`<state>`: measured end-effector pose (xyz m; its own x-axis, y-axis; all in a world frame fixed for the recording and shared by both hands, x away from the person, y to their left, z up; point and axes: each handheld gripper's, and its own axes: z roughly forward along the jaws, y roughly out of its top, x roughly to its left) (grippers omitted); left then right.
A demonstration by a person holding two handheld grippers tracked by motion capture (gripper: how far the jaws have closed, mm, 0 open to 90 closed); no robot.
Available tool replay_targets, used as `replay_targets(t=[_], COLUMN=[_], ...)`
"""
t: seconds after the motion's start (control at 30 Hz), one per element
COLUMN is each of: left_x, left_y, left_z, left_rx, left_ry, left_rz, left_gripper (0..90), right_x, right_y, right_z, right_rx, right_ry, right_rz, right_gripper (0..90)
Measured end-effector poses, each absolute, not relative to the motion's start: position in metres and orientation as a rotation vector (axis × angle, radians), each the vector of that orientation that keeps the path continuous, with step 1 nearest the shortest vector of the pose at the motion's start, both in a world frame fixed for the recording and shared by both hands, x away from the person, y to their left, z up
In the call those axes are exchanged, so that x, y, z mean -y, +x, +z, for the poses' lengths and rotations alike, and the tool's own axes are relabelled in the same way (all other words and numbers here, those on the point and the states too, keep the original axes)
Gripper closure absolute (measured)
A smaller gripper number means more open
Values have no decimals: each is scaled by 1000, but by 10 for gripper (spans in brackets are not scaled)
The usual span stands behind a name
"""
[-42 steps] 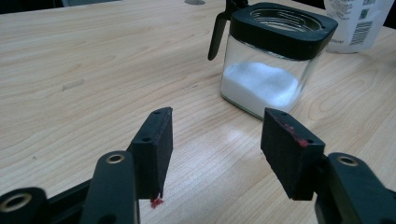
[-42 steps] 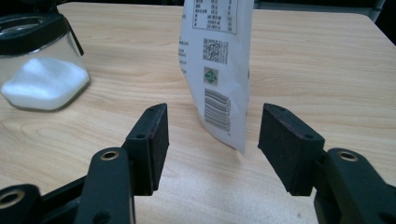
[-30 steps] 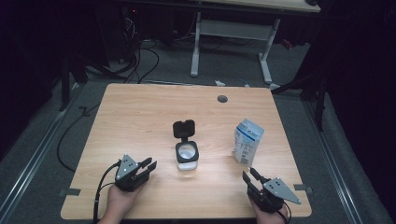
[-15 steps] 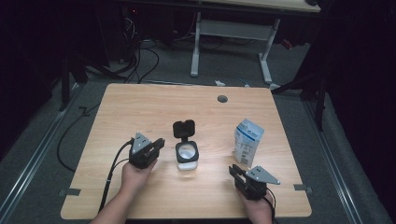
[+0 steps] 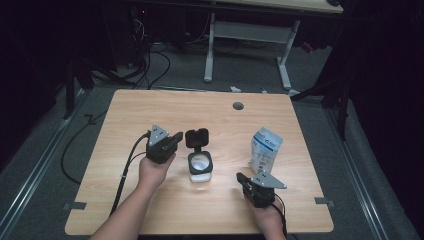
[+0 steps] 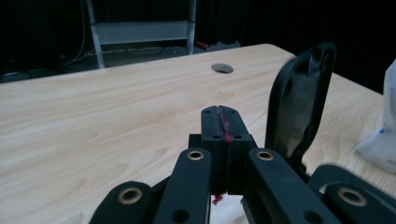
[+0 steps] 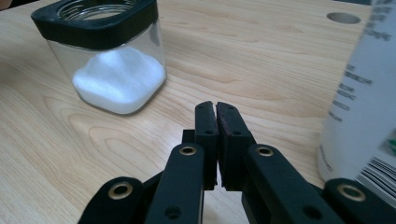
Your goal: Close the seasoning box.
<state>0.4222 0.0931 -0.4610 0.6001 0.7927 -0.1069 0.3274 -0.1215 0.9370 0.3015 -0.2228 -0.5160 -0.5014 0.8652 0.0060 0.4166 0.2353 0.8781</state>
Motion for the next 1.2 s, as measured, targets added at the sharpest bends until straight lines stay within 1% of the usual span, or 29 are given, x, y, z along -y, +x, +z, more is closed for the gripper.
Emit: replay_targets(t=[0.17,0.53,0.97,1.1,1.2], left_x=[-87,-86,-79,-81,-82], left_y=[425,415,401,403,410], left_z=[-455,-455,-459,-459,-460], left_rx=[-909,-881,-846,-869,-908], left_ry=[1695,1700,1707,1705,1697], left_rz=[498,481,475,498,487], left_gripper=[899,899,897,893,899], right_x=[209,176,169,167,168], right_y=[308,317,318,319,317], right_z=[-515,-513,-514,-514,-512], right_rx=[-2045,-2091,-2102,-2096,-2089], right_ry=[1159,1133,1134,1138,1144], right_rz=[1213,1243,1244,1243,1245], right_gripper=[897,898,897,897,898])
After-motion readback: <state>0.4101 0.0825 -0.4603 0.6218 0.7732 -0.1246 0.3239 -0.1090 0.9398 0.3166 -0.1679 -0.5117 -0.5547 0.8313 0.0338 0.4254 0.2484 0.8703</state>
